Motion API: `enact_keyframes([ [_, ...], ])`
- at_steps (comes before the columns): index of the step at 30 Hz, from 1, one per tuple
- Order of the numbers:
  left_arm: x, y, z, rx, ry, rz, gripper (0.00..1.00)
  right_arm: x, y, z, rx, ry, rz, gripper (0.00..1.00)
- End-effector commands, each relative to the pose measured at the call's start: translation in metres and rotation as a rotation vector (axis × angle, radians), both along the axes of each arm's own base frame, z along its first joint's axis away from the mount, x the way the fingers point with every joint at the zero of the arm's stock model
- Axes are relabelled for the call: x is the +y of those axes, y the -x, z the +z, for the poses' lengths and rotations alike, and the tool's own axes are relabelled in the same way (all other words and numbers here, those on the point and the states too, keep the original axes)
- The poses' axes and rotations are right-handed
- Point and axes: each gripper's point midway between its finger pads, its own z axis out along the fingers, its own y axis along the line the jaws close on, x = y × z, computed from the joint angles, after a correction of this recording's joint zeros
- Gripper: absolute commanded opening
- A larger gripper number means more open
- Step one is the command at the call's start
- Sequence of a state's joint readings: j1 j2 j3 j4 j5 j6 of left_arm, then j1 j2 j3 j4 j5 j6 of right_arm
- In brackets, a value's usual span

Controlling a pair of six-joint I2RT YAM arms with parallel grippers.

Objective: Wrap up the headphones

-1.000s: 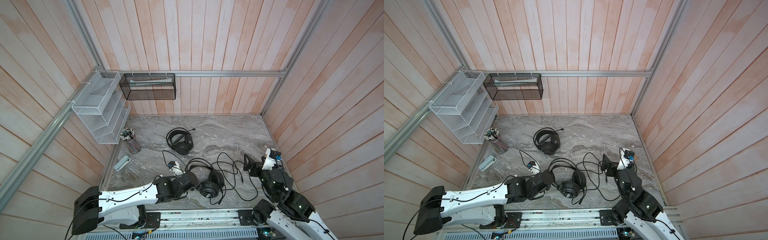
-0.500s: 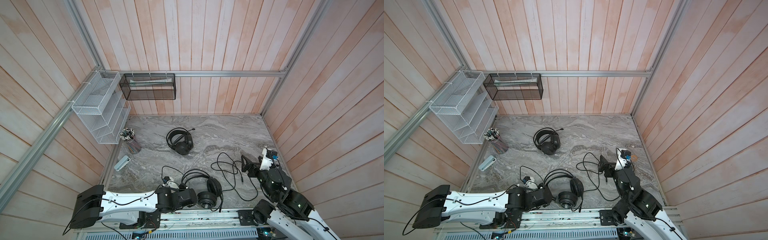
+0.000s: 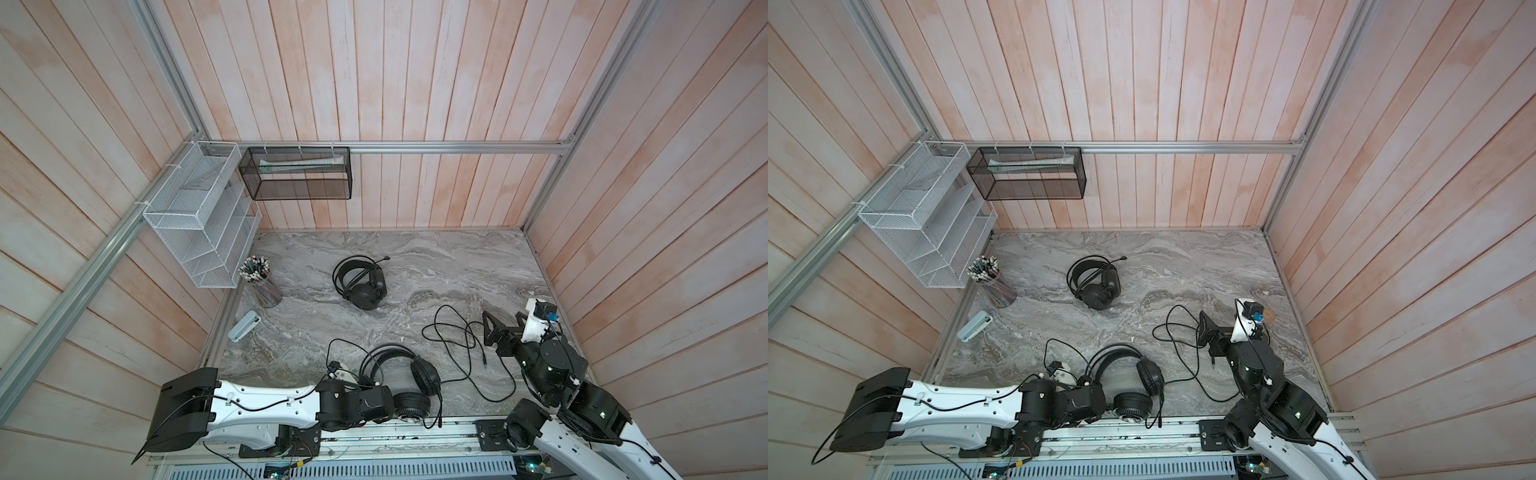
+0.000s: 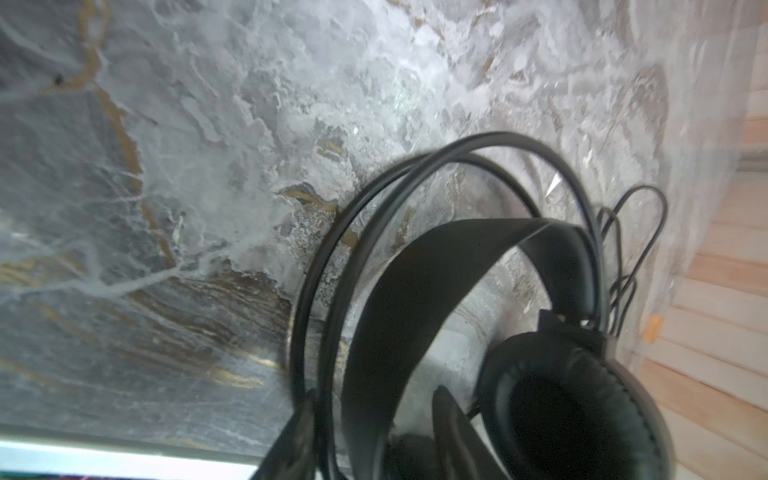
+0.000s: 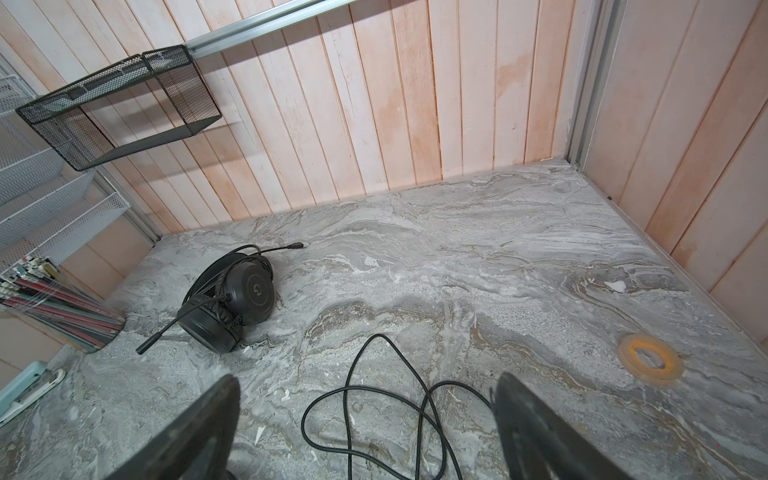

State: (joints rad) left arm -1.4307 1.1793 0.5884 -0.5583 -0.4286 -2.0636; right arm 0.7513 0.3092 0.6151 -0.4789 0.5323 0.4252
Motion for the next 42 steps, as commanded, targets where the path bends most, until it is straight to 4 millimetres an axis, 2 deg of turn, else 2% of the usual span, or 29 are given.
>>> enact_keyframes([
  [1, -0.005, -0.006, 0.028, -0.065, 0.009, -0.036, 0.64, 0.001, 0.001, 0.002, -0.016, -0.006, 0.009, 0.96],
  [4, 0.01, -0.018, 0.053, -0.161, -0.079, -0.071, 0.81, 0.002, 0.001, 0.002, -0.015, -0.007, 0.012, 0.96],
  [7, 0.015, -0.04, 0.08, -0.301, -0.177, -0.22, 0.85, 0.003, 0.0, 0.0, -0.012, 0.0, 0.015, 0.96],
  [9, 0.018, -0.056, 0.089, -0.349, -0.218, -0.33, 0.93, 0.004, 0.0, -0.001, -0.006, 0.004, 0.019, 0.96],
  [12, 0.006, -0.078, 0.098, -0.428, -0.184, -0.563, 0.95, 0.004, -0.001, -0.003, 0.001, 0.012, 0.011, 0.96],
  [14, 0.002, -0.08, 0.094, -0.435, -0.179, -0.706, 0.97, 0.003, -0.002, -0.004, 0.006, 0.016, 0.007, 0.97],
  [15, 0.009, -0.085, 0.09, -0.412, -0.216, -0.732, 0.98, 0.003, -0.002, -0.004, 0.007, 0.017, 0.007, 0.96],
  [17, 0.007, -0.085, 0.085, -0.394, -0.282, -0.842, 0.99, 0.003, -0.002, -0.004, 0.008, 0.018, 0.004, 0.97],
  [21, 0.0, -0.08, 0.06, -0.286, -0.377, -1.015, 0.99, 0.003, -0.002, -0.006, 0.015, 0.026, 0.001, 0.97],
  [25, 0.005, -0.084, 0.031, -0.217, -0.467, -1.063, 0.98, 0.008, -0.003, -0.009, 0.027, 0.042, 0.023, 0.98],
  [29, -0.003, -0.088, 0.017, -0.186, -0.483, -1.105, 0.99, 0.012, -0.006, -0.014, 0.045, 0.061, 0.032, 0.98],
  [34, -0.007, -0.091, -0.011, -0.13, -0.499, -1.158, 0.99, 0.014, -0.007, -0.017, 0.06, 0.076, 0.035, 0.98],
  [42, -0.017, -0.105, -0.021, -0.119, -0.443, -1.169, 0.82, 0.016, -0.011, -0.026, 0.096, 0.11, 0.024, 0.97],
])
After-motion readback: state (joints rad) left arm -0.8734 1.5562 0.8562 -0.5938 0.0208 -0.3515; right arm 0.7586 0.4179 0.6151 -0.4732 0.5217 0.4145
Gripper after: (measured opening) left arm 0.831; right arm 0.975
